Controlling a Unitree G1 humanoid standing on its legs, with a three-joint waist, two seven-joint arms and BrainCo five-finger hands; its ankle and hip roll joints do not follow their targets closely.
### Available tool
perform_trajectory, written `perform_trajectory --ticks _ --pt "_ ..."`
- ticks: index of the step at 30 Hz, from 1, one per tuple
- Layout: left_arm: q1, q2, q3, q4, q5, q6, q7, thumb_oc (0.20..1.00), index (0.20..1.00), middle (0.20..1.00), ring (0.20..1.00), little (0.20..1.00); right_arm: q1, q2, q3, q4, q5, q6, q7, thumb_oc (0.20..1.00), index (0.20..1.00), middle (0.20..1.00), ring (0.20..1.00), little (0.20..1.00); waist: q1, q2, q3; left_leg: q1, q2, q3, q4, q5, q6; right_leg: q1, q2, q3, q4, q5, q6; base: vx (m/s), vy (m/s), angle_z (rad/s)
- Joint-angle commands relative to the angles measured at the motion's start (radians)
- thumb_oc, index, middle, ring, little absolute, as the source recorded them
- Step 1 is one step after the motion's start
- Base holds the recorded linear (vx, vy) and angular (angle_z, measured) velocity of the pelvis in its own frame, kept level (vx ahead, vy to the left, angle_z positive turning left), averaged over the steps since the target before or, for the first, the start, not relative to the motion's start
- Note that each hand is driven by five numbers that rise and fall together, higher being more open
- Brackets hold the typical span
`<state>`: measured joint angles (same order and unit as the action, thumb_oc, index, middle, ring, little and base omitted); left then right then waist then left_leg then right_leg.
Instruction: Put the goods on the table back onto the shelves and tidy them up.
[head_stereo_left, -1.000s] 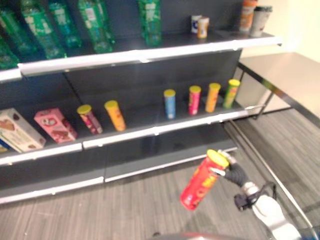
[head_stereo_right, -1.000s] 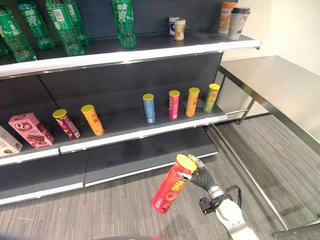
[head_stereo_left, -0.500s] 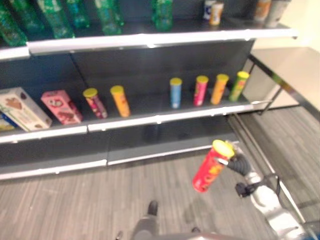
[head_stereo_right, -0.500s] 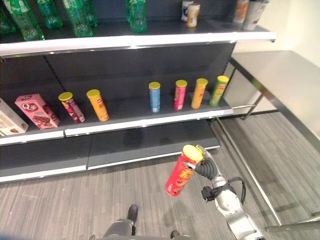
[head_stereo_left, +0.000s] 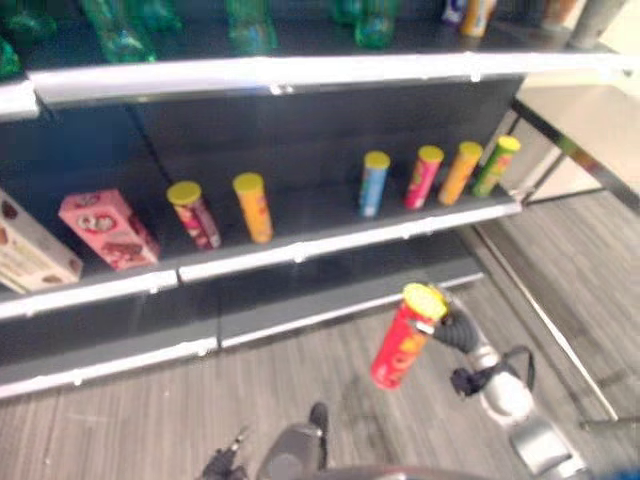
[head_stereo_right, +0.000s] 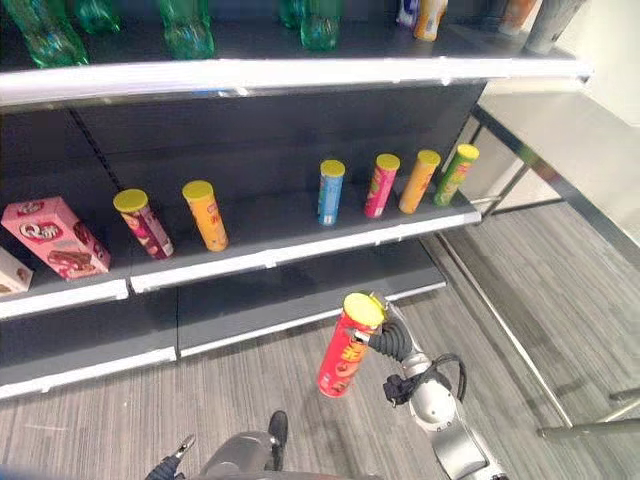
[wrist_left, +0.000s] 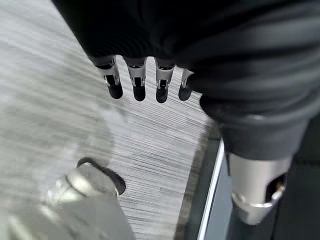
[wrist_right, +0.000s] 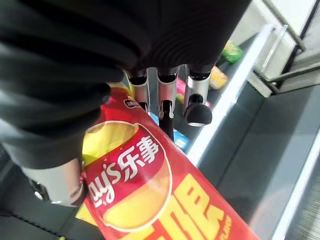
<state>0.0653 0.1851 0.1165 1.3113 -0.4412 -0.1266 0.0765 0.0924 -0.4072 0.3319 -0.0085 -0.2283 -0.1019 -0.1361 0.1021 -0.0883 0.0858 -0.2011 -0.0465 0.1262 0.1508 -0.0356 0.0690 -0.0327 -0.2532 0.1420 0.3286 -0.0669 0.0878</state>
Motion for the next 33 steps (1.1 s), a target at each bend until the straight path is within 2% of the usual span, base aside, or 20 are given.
perform_trajectory --ticks 1,3,4,6,8,10,12,14,15,17,19,20,21,23,26,28,29,31,32,33 --pt "0.050 0.017 -0.028 0.002 0.078 -0.006 0.002 1.000 1.000 1.000 1.000 1.000 -0.022 -0.014 -0.008 -0.061 0.018 -0.057 -0.003 0.200 0.200 0.200 0.200 0.200 -0.035 0.022 -0.042 0.048 0.084 -0.123 -0.141 0.084 -0.080 0.058 -0.028 -0.109 -0.059 0.134 0.033 0.20 0.247 -0.48" --pt "0.050 0.016 -0.048 -0.001 0.100 -0.001 -0.017 1.000 1.000 1.000 1.000 1.000 -0.016 -0.003 0.000 -0.030 0.063 -0.046 0.010 0.200 0.200 0.200 0.200 0.200 -0.048 0.027 -0.046 0.083 0.071 -0.131 -0.193 0.084 -0.072 0.015 0.102 -0.101 -0.099 0.003 0.026 0.19 0.178 -0.23" --pt "0.048 0.017 -0.057 0.002 0.114 0.004 -0.019 1.000 1.000 1.000 1.000 1.000 -0.018 -0.001 0.006 -0.023 0.088 -0.044 0.009 0.200 0.200 0.200 0.200 0.200 -0.049 0.026 -0.044 0.088 0.062 -0.134 -0.199 0.084 -0.070 0.004 0.136 -0.098 -0.130 -0.009 0.029 0.16 0.105 -0.10" --pt "0.042 0.011 -0.084 0.025 0.142 0.010 -0.018 1.000 1.000 1.000 1.000 1.000 -0.009 0.009 0.024 -0.017 0.174 -0.040 0.026 0.200 0.200 0.200 0.200 0.200 -0.061 0.020 -0.031 0.130 0.036 -0.150 -0.224 0.079 -0.065 -0.045 0.215 -0.094 -0.203 0.006 0.023 0.16 0.100 -0.03" --pt "0.032 0.004 -0.103 0.036 0.166 0.017 -0.022 1.000 1.000 1.000 1.000 1.000 0.005 0.005 0.028 -0.030 0.186 -0.034 0.024 0.200 0.200 0.200 0.200 0.200 -0.083 0.014 -0.015 0.173 0.007 -0.182 -0.238 0.061 -0.057 -0.093 0.288 -0.051 -0.269 0.049 0.025 0.21 0.098 -0.07" --pt "0.011 -0.005 -0.125 0.030 0.182 0.023 -0.019 1.000 1.000 1.000 1.000 1.000 0.012 0.002 0.021 -0.044 0.161 -0.018 -0.001 0.200 0.200 0.200 0.200 0.200 -0.106 0.012 0.002 0.207 -0.023 -0.222 -0.238 0.038 -0.047 -0.143 0.332 -0.021 -0.311 0.100 0.035 0.25 0.048 0.03" --pt "-0.003 -0.012 -0.152 0.020 0.204 0.022 -0.013 1.000 1.000 1.000 1.000 1.000 0.032 -0.003 0.012 -0.096 0.130 -0.017 -0.012 0.200 0.200 0.200 0.200 0.200 -0.131 0.014 0.017 0.241 -0.039 -0.263 -0.236 0.017 -0.044 -0.147 0.328 -0.042 -0.329 0.127 0.036 0.26 -0.030 0.78" --pt "-0.001 -0.019 -0.157 0.012 0.204 0.021 -0.016 1.000 1.000 1.000 1.000 1.000 0.040 -0.005 0.003 -0.114 0.133 -0.024 -0.018 0.200 0.200 0.200 0.200 0.200 -0.136 0.011 0.013 0.253 -0.044 -0.277 -0.230 0.003 -0.042 -0.118 0.313 -0.054 -0.358 0.125 0.029 0.22 -0.066 1.11" --pt "0.016 -0.027 -0.154 0.009 0.208 0.017 -0.014 1.000 1.000 1.000 1.000 1.000 0.041 -0.022 0.003 -0.147 0.108 -0.034 -0.016 0.200 0.200 0.200 0.200 0.200 -0.135 0.011 -0.002 0.281 -0.032 -0.267 -0.227 -0.027 -0.045 -0.096 0.302 -0.062 -0.351 0.130 0.013 0.30 -0.098 1.15" --pt "0.030 -0.036 -0.144 0.006 0.189 0.012 -0.006 1.000 1.000 1.000 1.000 1.000 0.027 -0.048 0.001 -0.161 0.048 -0.051 -0.031 0.200 0.200 0.200 0.200 0.200 -0.137 0.020 -0.018 0.295 -0.010 -0.267 -0.186 -0.079 -0.054 -0.082 0.302 -0.058 -0.338 0.122 0.010 0.36 -0.115 0.79" --pt "0.033 -0.036 -0.146 0.002 0.184 0.010 -0.003 1.000 1.000 1.000 1.000 1.000 0.021 -0.052 -0.001 -0.163 0.038 -0.053 -0.037 0.200 0.200 0.200 0.200 0.200 -0.138 0.021 -0.019 0.290 -0.004 -0.268 -0.149 -0.100 -0.057 -0.075 0.302 -0.056 -0.334 0.116 0.009 0.16 -0.057 0.08" --pt "0.034 -0.038 -0.150 -0.005 0.187 0.010 -0.002 1.000 1.000 1.000 1.000 1.000 0.011 -0.061 -0.001 -0.173 0.025 -0.062 -0.040 0.200 0.200 0.200 0.200 0.200 -0.139 0.022 -0.016 0.277 -0.001 -0.261 -0.086 -0.126 -0.063 -0.062 0.302 -0.055 -0.331 0.106 0.004 0.17 -0.047 0.04" --pt "0.026 -0.040 -0.165 -0.018 0.191 0.005 0.001 1.000 1.000 1.000 1.000 1.000 -0.009 -0.076 0.002 -0.172 0.014 -0.069 -0.048 0.200 0.200 0.200 0.200 0.200 -0.138 0.022 -0.006 0.235 -0.006 -0.234 0.040 -0.128 -0.079 -0.034 0.298 -0.054 -0.332 0.095 -0.005 0.21 -0.046 0.16" --pt "0.019 -0.039 -0.175 -0.037 0.195 0.004 0.003 1.000 1.000 1.000 1.000 1.000 -0.030 -0.096 0.007 -0.169 0.001 -0.071 -0.054 0.200 0.200 0.200 0.200 0.200 -0.131 0.022 0.008 0.153 -0.001 -0.206 0.183 -0.100 -0.085 -0.009 0.292 -0.051 -0.334 0.082 -0.020 0.14 0.003 0.08" --pt "0.014 -0.040 -0.160 -0.036 0.165 0.000 0.010 1.000 1.000 1.000 1.000 1.000 -0.038 -0.106 0.010 -0.173 -0.007 -0.072 -0.058 0.200 0.200 0.200 0.200 0.200 -0.120 0.014 0.011 0.079 0.032 -0.167 0.224 -0.072 -0.075 0.017 0.270 -0.047 -0.334 0.057 -0.026 0.14 0.057 0.00" --pt "0.015 -0.041 -0.145 -0.033 0.142 -0.003 0.013 1.000 1.000 1.000 1.000 1.000 -0.044 -0.117 0.013 -0.184 -0.026 -0.072 -0.061 0.200 0.200 0.200 0.200 0.200 -0.108 0.010 0.005 0.074 0.073 -0.143 0.139 -0.084 -0.072 0.028 0.250 -0.051 -0.332 0.036 -0.023 0.19 0.127 0.01" --pt "0.015 -0.043 -0.145 -0.033 0.135 -0.006 0.017 1.000 1.000 1.000 1.000 1.000 -0.046 -0.121 0.017 -0.189 -0.033 -0.073 -0.062 0.200 0.200 0.200 0.200 0.200 -0.104 0.010 0.004 0.080 0.091 -0.143 0.087 -0.066 -0.081 0.035 0.241 -0.056 -0.330 0.027 -0.021 0.19 0.166 -0.16" --pt "0.012 -0.041 -0.151 -0.040 0.130 -0.008 0.018 1.000 1.000 1.000 1.000 1.000 -0.053 -0.129 0.021 -0.196 -0.036 -0.074 -0.060 0.200 0.200 0.200 0.200 0.200 -0.096 0.022 0.006 0.046 0.134 -0.165 0.001 0.011 -0.109 0.050 0.231 -0.058 -0.327 0.004 -0.021 0.14 0.153 -0.03" --pt "0.012 -0.042 -0.151 -0.040 0.129 -0.008 0.018 1.000 1.000 1.000 1.000 1.000 -0.054 -0.129 0.021 -0.196 -0.036 -0.074 -0.060 0.200 0.200 0.200 0.200 0.200 -0.097 0.022 0.005 0.048 0.134 -0.166 -0.006 0.015 -0.110 0.050 0.231 -0.059 -0.327 0.003 -0.022 0.16 0.202 0.09" --pt "0.011 -0.040 -0.155 -0.046 0.121 -0.012 0.024 1.000 1.000 1.000 1.000 1.000 -0.057 -0.132 0.029 -0.190 -0.043 -0.074 -0.062 0.200 0.200 0.200 0.200 0.200 -0.089 0.039 0.005 0.018 0.163 -0.207 -0.101 0.083 -0.136 0.069 0.228 -0.049 -0.327 -0.022 -0.019 0.21 0.222 0.04"
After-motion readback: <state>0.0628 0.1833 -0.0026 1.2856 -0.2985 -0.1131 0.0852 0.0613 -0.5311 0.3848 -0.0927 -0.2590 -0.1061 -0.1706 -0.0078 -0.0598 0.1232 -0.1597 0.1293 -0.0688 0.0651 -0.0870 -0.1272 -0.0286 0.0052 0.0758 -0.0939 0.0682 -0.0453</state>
